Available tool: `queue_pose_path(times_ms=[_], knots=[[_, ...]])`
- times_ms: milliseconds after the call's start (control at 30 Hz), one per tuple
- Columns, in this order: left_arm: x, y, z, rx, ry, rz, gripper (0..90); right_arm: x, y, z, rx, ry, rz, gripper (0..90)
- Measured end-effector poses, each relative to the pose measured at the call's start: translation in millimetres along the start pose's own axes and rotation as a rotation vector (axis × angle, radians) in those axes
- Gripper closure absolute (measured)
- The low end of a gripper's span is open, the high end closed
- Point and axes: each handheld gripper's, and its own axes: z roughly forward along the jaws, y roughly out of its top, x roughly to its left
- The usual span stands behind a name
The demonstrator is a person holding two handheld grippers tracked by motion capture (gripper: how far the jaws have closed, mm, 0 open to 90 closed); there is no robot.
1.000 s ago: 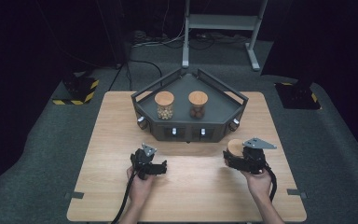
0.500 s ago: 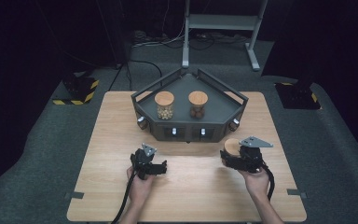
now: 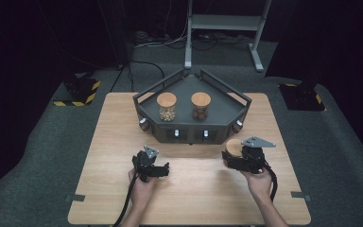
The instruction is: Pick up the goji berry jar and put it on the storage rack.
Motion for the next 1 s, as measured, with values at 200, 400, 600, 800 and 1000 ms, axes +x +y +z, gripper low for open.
queue_pose_path(times_ms=[200,400,600,800,1000], knots=[[0.0,0.0,0.0,0.0,0.0,0.0,4.2,0.9,5.3,-1.2,-0.006,0.001,-0.003,25.7],[0.0,0.0,0.0,0.0,0.0,0.0,4.2,2.0,11.7,-2.2,-0.014,-0.001,-0.007,25.8],[0.0,0.0,0.0,0.0,0.0,0.0,4.2,3.0,20.2,-4.4,-0.026,-0.001,-0.014,25.7],[0.0,0.0,0.0,0.0,0.0,-0.001,4.2,4.2,26.1,-6.0,-0.034,0.015,-0.01,25.8],[0.0,0.0,0.0,0.0,0.0,0.0,4.2,5.6,31.3,-6.4,-0.035,-0.002,-0.021,25.7]])
